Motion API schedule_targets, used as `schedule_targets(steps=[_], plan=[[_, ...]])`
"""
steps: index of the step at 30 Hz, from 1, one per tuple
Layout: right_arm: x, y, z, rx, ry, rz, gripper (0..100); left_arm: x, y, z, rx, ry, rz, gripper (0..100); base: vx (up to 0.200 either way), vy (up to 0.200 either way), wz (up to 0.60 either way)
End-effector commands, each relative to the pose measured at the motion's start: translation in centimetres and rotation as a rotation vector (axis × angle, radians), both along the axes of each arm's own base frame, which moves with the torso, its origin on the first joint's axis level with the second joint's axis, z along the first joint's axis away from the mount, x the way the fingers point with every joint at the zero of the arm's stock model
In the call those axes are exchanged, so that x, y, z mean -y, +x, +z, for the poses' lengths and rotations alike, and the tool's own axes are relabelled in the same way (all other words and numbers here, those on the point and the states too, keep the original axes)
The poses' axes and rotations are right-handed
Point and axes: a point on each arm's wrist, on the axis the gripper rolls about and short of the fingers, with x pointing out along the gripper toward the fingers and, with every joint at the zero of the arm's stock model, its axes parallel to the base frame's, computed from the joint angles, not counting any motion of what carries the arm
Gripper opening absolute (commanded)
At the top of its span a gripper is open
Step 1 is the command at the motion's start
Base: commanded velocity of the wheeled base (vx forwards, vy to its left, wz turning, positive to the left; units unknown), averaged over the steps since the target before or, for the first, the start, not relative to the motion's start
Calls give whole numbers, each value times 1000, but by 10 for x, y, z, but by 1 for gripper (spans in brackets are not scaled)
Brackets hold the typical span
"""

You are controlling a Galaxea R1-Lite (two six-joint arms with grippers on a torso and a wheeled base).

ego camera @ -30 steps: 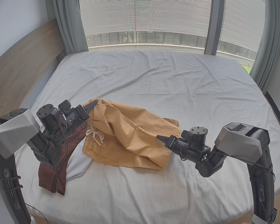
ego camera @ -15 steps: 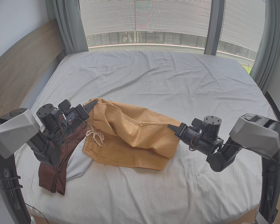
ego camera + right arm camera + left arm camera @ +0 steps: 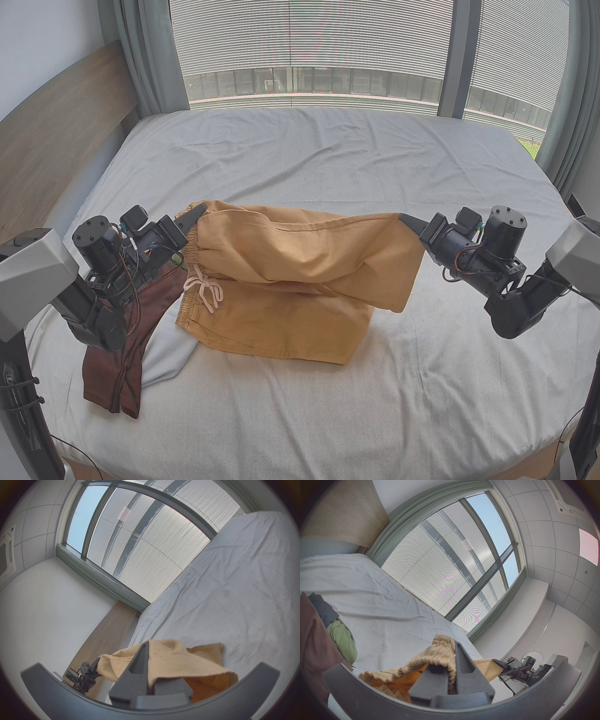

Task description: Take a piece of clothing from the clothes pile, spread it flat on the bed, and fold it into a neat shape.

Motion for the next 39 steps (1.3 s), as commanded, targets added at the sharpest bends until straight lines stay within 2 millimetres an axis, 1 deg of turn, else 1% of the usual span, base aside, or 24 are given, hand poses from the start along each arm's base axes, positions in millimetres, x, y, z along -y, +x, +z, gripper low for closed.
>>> schedule_targets(steps=[1,4,16,24,31,39], plan=[[14,-7,14,42,-5,-30,0,0,-1,2,3,0,1,0,0,0,0],[19,-6,11,46,-31,-38,0,0,-1,1,2,3,3,0,0,0,0],[19,-4,12,89,-48,-40,0,-1,0,0,11,18,15,0,0,0,0],[19,-4,13,102,-51,-41,0,-6,0,5,29,16,31,0,0,0,0],[26,-2,17,132,-46,-57,0,-12,1,5,31,17,48,0,0,0,0],[35,3,15,132,-48,-77,0,-16,3,6,37,17,59,0,0,0,0]])
